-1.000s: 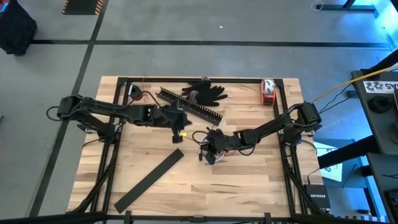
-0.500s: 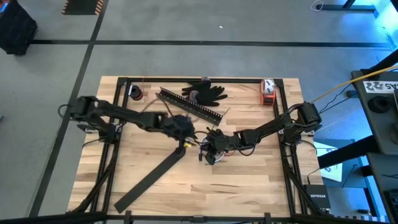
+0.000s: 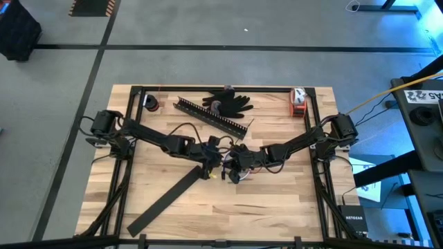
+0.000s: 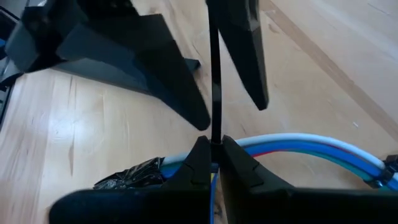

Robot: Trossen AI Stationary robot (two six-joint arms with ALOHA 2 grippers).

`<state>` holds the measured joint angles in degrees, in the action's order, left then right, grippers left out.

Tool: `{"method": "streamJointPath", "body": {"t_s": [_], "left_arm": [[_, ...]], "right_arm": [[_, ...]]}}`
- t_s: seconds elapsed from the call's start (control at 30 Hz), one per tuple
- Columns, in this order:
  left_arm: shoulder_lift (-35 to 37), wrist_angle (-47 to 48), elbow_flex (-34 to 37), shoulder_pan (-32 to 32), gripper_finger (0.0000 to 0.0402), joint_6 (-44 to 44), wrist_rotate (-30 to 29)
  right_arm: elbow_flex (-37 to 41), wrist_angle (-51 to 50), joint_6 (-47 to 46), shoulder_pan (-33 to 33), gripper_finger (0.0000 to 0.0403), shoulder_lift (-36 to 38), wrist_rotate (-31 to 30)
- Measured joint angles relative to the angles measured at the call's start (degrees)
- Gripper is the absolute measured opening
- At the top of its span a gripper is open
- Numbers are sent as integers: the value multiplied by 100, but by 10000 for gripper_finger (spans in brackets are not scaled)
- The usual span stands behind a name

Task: Ziptie cables
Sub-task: Wrap the cable wires together using the black zip tie

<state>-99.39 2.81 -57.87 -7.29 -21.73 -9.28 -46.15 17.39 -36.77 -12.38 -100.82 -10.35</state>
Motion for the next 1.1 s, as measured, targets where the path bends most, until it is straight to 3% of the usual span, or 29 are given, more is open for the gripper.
{"method": "streamJointPath", "body": {"t_s": [0.1, 0.33, 0.53, 0.67, 1.1], "left_arm": [[0, -26, 0, -19, 127, -157, -18], [0, -70, 0, -26, 10, -405, -4], [134, 27, 2, 29, 2, -139, -125], [272, 239, 13, 189, 1, 180, -94], [508, 390, 24, 394, 0, 619, -190]], "right_arm": [[0, 13, 0, 0, 9, 0, 2], [0, 13, 0, 2, 10, 0, 46], [-19, -71, -62, -21, 10, -7, 4], [-44, -42, -94, -141, 10, -297, -238], [-42, 226, -209, -376, 10, -1133, -199]]}}
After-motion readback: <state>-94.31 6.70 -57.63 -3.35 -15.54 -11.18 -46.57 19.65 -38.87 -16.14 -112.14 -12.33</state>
